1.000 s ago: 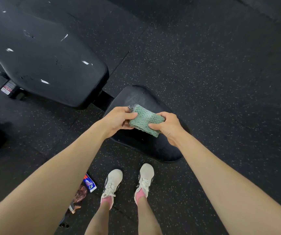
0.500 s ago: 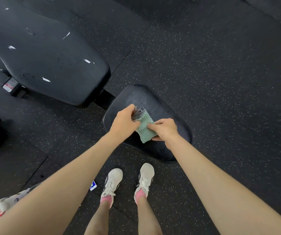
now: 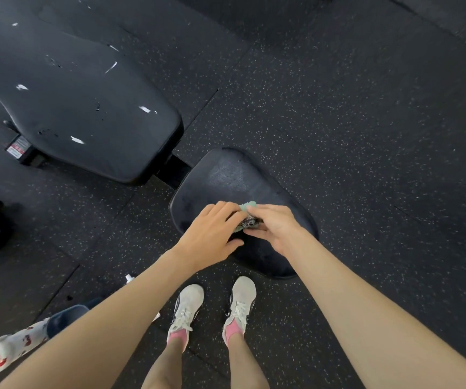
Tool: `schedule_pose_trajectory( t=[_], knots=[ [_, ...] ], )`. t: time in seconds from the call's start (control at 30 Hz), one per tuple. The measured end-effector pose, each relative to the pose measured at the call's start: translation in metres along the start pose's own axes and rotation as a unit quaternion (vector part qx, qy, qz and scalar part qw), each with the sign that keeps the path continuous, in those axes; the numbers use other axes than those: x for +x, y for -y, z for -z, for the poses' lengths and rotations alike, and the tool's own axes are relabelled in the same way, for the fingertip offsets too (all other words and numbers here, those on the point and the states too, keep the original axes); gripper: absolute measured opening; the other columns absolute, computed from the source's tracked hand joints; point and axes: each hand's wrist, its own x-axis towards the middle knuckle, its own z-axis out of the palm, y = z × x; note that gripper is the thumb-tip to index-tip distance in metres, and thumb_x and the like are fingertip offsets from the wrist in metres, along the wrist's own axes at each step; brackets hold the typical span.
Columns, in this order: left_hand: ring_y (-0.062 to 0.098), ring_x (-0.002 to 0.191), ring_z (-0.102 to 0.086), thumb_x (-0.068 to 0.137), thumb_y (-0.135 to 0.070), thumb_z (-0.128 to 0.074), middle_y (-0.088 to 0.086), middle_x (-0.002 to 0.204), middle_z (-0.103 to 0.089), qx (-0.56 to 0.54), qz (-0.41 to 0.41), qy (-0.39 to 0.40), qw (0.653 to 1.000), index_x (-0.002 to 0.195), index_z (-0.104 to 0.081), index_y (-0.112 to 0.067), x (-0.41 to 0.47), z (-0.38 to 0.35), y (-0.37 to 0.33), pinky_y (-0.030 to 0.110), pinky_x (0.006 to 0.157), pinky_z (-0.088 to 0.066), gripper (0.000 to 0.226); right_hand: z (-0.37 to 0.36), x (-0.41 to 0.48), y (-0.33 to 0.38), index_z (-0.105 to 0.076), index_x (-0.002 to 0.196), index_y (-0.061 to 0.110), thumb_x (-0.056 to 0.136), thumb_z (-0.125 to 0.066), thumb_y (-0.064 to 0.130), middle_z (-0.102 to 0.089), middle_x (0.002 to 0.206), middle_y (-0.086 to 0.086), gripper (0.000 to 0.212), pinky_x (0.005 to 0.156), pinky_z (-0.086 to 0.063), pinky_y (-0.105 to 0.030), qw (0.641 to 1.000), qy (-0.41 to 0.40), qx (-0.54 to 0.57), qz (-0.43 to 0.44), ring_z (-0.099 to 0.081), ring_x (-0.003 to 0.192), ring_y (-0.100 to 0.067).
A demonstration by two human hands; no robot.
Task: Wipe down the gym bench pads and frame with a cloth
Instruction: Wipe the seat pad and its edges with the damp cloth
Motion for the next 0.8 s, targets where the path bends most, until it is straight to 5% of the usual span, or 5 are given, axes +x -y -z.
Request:
schedule_pose_trajectory(
  t=[0.1,0.27,0.47,0.67,0.8],
  knots=[
    [0.023,0.1,-0.056,0.068,-0.036,-0.082,0.005,0.112,-0.059,0.025,0.027,-0.021,0.999,0.113,-0.057,-0.012,0.004,-0.004,0.0,0.037,0.085,-0.05,0.057,-0.005,0.004,0.003,-0.069,0.107,0.006,0.09,-0.066,0.015,-0.069,0.107,-0.014,0.02,0.075,-0.06,-0.037,0.999,0.004,-0.043,0.001,-0.068,0.095,-0.027],
    [0.026,0.086,-0.06,0.064,-0.007,-0.08,0.007,0.098,-0.063,0.054,0.066,-0.04,0.995,0.101,-0.061,-0.009,0.016,-0.012,0.013,0.038,0.077,-0.052,0.042,-0.023,0.014,0.006,-0.067,0.086,0.018,0.089,-0.066,0.029,-0.069,0.092,-0.002,0.011,0.075,-0.051,-0.026,0.988,-0.057,-0.139,0.023,-0.065,0.084,-0.013],
    [0.027,0.085,-0.061,0.069,-0.006,-0.071,0.006,0.095,-0.066,0.073,0.06,-0.003,0.996,0.112,-0.062,-0.008,0.037,0.001,0.052,0.039,0.077,-0.048,0.044,-0.035,0.023,0.017,-0.066,0.107,0.012,0.096,-0.056,0.03,-0.073,0.089,-0.006,0.024,0.079,-0.052,-0.029,0.992,-0.041,-0.118,-0.002,-0.064,0.077,-0.012],
    [0.029,0.094,-0.052,0.088,-0.004,-0.056,0.008,0.105,-0.059,0.007,0.159,0.027,0.987,0.126,-0.052,-0.012,0.089,0.004,0.094,0.037,0.079,-0.041,0.039,-0.028,0.043,0.028,-0.043,0.142,0.017,0.094,-0.058,0.024,-0.039,0.145,-0.004,0.05,0.097,-0.041,-0.036,0.895,-0.155,-0.408,0.094,-0.036,0.132,-0.024],
    [0.029,0.096,-0.048,0.086,0.005,-0.056,0.008,0.109,-0.058,-0.029,0.162,0.002,0.986,0.122,-0.057,-0.009,0.124,-0.015,0.1,0.036,0.073,-0.043,0.039,-0.031,0.06,0.026,-0.015,0.153,0.016,0.094,-0.058,0.021,-0.001,0.161,-0.003,0.073,0.108,-0.033,-0.041,0.859,-0.165,-0.479,0.073,-0.01,0.145,-0.027]
  ],
)
